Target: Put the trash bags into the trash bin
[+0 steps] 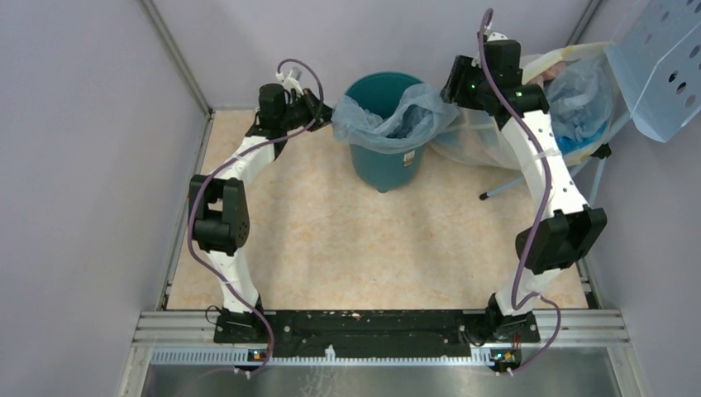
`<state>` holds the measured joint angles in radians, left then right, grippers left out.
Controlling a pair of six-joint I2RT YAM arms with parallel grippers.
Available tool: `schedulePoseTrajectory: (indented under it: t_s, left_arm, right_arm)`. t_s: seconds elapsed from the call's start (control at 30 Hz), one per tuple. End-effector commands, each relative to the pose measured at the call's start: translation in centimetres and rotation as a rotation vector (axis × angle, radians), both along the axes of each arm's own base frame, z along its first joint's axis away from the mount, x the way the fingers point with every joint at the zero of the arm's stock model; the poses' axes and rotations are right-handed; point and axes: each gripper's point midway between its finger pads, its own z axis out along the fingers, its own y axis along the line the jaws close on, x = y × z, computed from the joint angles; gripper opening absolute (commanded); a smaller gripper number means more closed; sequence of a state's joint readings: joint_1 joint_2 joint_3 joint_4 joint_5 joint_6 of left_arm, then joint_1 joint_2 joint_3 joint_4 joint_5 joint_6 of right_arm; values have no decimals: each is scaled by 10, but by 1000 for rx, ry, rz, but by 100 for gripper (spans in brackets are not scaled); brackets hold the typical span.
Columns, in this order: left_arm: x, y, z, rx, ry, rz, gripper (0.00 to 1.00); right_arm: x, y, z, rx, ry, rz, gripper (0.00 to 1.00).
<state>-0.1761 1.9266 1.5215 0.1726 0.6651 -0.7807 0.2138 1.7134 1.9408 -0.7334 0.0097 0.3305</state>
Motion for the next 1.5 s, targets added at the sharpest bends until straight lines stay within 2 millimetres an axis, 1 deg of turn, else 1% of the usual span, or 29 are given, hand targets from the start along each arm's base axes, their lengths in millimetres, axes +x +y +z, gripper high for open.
schedulePoseTrajectory:
  t_s: [0.0, 0.2, 0.4, 0.47, 0.53, 0.67, 0.77, 0.83, 0.9, 1.03, 1.07, 1.13, 1.2, 1.23, 1.33, 1.4, 1.43, 1.47]
  left_arm:
    - [-9, 1, 38, -17, -96, 4, 12]
    - [-10, -1, 39, -25, -91, -9, 11]
    - [-16, 0, 36, -15, -73, -10, 10]
    - [-20, 1, 36, -13, -72, -8, 10]
    - [-24, 2, 38, -11, -70, -7, 10]
    - [-38, 6, 48, -5, -81, -6, 10]
    - [-50, 11, 50, 18, -69, 13, 9]
    - [-61, 15, 49, 32, -56, 26, 10]
    - [-76, 17, 46, 22, -36, 17, 9]
    - [-107, 21, 55, 21, -46, 6, 10]
    - [-115, 23, 55, 27, -39, 7, 10]
    - [-132, 26, 60, 29, -51, 2, 10]
    - [-153, 30, 56, 44, -34, 1, 10]
    - [-163, 34, 57, 55, -38, 12, 10]
    - [-192, 38, 48, 60, -20, 4, 10]
    - [-210, 39, 41, 50, -8, -14, 10]
    - [-218, 40, 38, 52, -1, -17, 10]
    - [-225, 41, 36, 58, 1, -20, 10]
  right_arm:
    - [4, 19, 5, 48, 4, 66, 56]
    - [12, 30, -18, 35, 67, 94, 57]
    - [19, 33, -41, -2, 142, 92, 57]
    - [17, 35, -44, -22, 164, 93, 51]
    - [14, 37, -44, -38, 174, 100, 41]
    - [-1, 38, -33, -56, 179, 96, 18]
    - [-19, 42, -26, -53, 197, 114, 5]
    - [-31, 47, -22, -42, 204, 137, 0]
    - [-48, 54, -18, -25, 214, 169, 0]
    - [-81, 59, -16, 9, 251, 189, 0]
    - [-89, 60, -15, 7, 260, 197, 0]
    - [-108, 64, -10, -2, 265, 215, 0]
    - [-127, 68, -9, 3, 278, 229, 0]
    - [-138, 69, -13, 16, 300, 237, 0]
    - [-169, 75, -22, 96, 340, 259, 0]
    - [-185, 77, -24, 148, 322, 254, 0]
    - [-196, 75, -19, 177, 299, 246, 0]
    - [-204, 75, -20, 200, 294, 242, 0]
